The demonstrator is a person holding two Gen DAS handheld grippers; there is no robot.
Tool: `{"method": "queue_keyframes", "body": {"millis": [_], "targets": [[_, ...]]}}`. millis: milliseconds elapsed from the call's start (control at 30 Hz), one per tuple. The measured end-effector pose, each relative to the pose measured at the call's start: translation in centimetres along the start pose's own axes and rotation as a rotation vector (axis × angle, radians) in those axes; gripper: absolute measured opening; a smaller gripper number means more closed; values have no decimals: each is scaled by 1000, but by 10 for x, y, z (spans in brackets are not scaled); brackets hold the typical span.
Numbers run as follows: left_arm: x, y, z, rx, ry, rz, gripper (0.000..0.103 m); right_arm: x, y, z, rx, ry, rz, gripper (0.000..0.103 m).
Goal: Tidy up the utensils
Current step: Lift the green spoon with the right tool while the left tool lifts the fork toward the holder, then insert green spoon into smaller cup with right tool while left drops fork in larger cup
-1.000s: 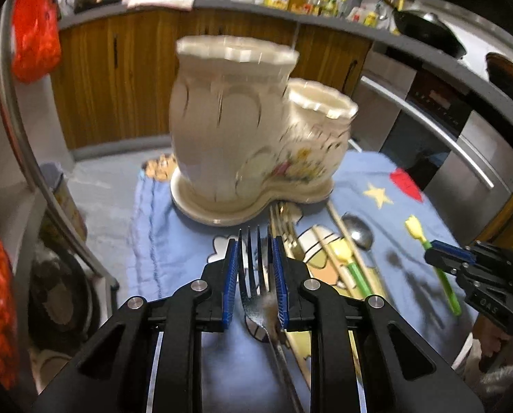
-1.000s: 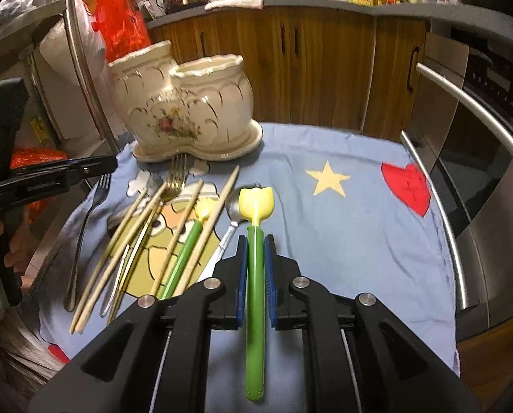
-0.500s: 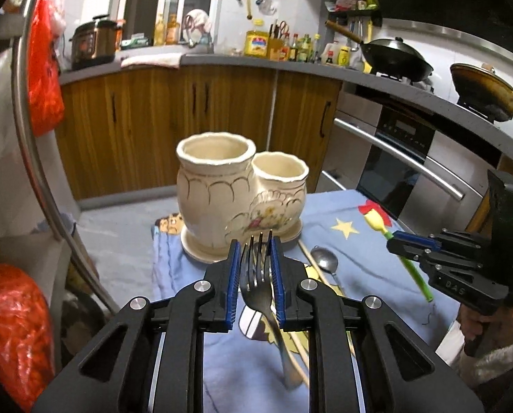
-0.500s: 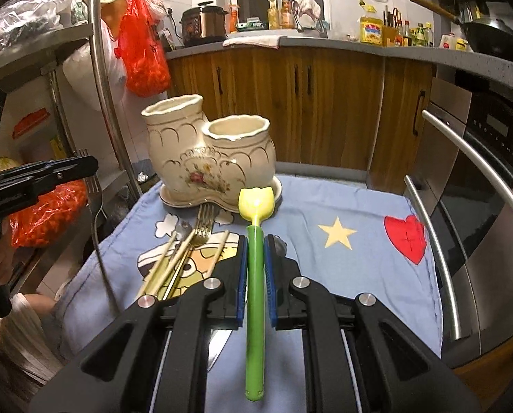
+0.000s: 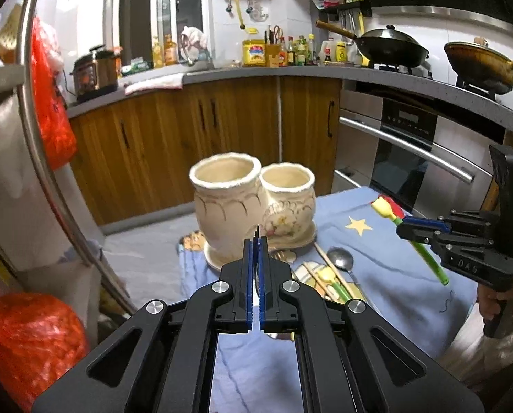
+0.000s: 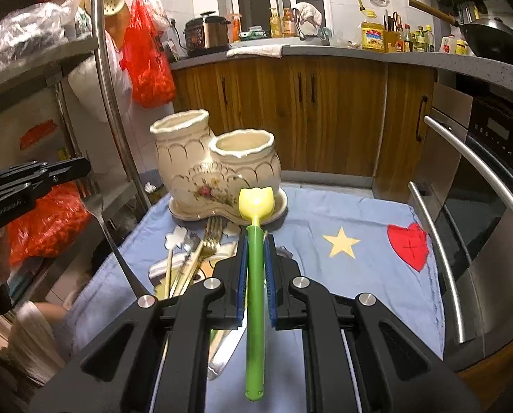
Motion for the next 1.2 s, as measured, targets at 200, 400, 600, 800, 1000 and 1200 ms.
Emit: {"method": "queue_keyframes", "body": {"millis": [200,400,600,800,1000,1200], "targets": [[1,-33,-22,60,-49,63,3,11,-24,9,39,-61,84,10],[-1,-72,-28,104,-77,120,3,10,-63,27,99,-121,134,10],[-17,-111,-21,148,-102,121,3,3,-101,53,149,-206,198,10],[-33,-146,-23,210,-145,119,3,-2,-132,86,180,-270,257,10],[-51,-170,-16,227,-197,114,3,-9,-148,112,193,-253,272,10],[-70,-157,19,150,-216,99,3,-18,-151,136,232,-167,245,10]]}}
Point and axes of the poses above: each gripper's, at about its wrist camera, not at the fingertips, and z roughly the way its jaws point, x to its right, y to its underside, the point moved 3 cm from there along z, roughly the way its jaws point, and after that the axes turned 15 degrees about y, right-handed, at the moved point
